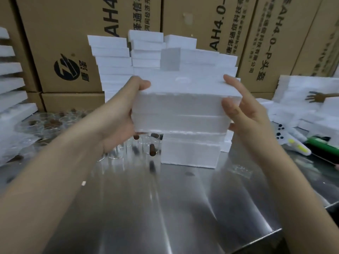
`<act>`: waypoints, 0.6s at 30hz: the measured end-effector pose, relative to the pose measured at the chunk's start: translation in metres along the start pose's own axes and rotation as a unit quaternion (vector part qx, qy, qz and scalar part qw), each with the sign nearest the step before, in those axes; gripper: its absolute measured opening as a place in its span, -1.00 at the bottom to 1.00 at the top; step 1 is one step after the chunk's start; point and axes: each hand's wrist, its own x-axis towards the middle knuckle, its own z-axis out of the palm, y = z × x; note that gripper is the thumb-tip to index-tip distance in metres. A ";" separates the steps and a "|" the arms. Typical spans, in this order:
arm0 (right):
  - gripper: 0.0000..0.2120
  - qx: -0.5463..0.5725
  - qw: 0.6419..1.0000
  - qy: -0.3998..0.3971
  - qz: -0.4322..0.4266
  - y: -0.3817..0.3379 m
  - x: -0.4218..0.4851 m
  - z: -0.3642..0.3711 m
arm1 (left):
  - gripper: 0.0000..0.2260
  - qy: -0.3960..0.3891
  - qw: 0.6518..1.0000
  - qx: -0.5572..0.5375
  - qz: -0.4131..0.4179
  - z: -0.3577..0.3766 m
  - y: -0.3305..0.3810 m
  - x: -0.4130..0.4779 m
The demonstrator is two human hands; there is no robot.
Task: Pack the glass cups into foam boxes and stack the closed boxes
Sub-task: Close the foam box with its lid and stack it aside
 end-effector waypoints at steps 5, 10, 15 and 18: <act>-0.65 0.024 0.999 0.043 0.007 0.006 0.035 -0.017 | -0.66 0.029 0.997 0.036 0.058 0.028 0.024 0.045; -0.58 0.019 0.998 0.034 0.051 0.026 0.071 -0.035 | -0.71 0.043 0.995 0.068 0.061 0.038 0.014 0.090; -0.64 -0.007 0.995 0.019 0.095 0.057 0.075 -0.042 | -0.41 0.046 0.986 0.159 -0.006 0.042 -0.011 0.115; -0.59 -0.046 0.992 0.011 0.118 0.076 0.069 -0.043 | -0.34 0.061 0.982 0.175 -0.025 0.047 -0.021 0.124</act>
